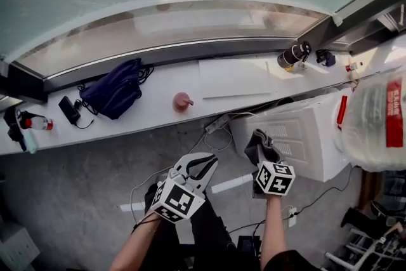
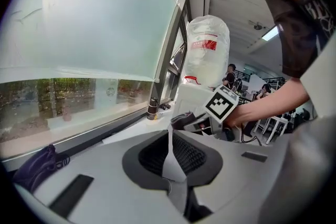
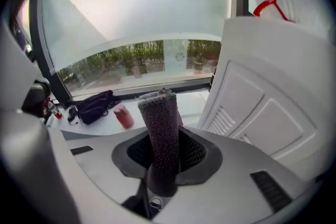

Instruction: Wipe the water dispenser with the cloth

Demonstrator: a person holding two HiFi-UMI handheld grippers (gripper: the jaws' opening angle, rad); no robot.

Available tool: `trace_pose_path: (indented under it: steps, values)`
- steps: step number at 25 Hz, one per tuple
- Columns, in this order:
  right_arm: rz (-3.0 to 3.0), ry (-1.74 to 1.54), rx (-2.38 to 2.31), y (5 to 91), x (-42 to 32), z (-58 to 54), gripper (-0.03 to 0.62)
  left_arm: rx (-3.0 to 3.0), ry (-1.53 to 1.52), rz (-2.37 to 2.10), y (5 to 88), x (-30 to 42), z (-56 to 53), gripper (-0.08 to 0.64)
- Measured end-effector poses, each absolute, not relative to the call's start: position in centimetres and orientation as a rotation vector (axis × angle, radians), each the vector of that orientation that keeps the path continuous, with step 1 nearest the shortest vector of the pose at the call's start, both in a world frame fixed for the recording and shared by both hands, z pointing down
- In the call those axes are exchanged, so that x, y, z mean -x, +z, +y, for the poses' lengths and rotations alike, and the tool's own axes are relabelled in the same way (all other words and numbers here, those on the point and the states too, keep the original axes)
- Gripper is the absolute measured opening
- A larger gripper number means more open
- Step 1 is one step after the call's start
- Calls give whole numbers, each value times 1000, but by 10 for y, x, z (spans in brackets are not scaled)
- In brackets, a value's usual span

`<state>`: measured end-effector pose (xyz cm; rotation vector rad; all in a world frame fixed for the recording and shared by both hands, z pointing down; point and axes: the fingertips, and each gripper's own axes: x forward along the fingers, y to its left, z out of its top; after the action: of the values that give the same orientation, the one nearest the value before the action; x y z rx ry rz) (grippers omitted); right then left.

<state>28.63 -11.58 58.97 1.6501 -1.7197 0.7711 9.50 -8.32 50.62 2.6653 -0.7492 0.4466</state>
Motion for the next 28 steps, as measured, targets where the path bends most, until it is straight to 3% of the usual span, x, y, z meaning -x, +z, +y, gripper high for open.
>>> trace_pose_path:
  steps: [13,28]
  values:
    - [-1893,824,-1809,409,-209,-36,104,-2720,448,-671,399,-48,-62,37]
    - [-1838,791,-2191,309,-203,68,104,-2924,479,-351,322,-47,-7,37]
